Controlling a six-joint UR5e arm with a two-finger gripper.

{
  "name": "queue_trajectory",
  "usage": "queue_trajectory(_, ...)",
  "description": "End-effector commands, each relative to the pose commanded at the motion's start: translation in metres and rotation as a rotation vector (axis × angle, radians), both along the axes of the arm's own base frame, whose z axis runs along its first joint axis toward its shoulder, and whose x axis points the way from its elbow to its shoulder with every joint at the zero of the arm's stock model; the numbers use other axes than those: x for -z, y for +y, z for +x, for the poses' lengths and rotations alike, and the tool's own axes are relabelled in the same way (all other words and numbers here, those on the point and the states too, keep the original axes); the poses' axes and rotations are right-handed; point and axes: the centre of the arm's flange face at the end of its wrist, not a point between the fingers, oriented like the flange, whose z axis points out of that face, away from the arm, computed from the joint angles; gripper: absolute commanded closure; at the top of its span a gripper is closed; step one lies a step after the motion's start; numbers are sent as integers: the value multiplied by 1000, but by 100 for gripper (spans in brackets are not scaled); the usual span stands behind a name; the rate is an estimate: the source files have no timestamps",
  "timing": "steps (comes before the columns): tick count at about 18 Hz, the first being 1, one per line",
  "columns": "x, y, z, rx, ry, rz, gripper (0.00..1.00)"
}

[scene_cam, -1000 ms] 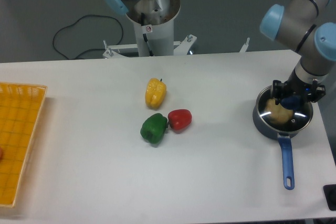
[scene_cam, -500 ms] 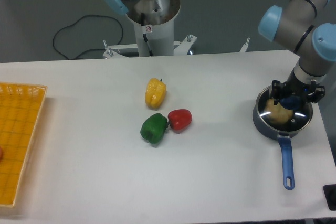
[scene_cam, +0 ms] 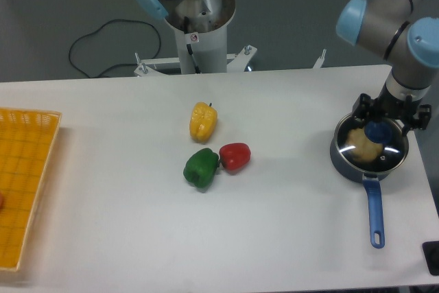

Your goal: Close the pot lid

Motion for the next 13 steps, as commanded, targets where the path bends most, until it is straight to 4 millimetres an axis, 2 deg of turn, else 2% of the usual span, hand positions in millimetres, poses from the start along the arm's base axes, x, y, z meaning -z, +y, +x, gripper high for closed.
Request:
queue_trajectory(3,-23,-6,3,133,24,-12,0)
queue_trajectory(7,-35,-39,6,309,-29,-53,0)
queue_trajectory(9,-36,-45,7,325,-45,-48,0)
queue_trajectory(13,-32,-44,9,329,-57,-43,0)
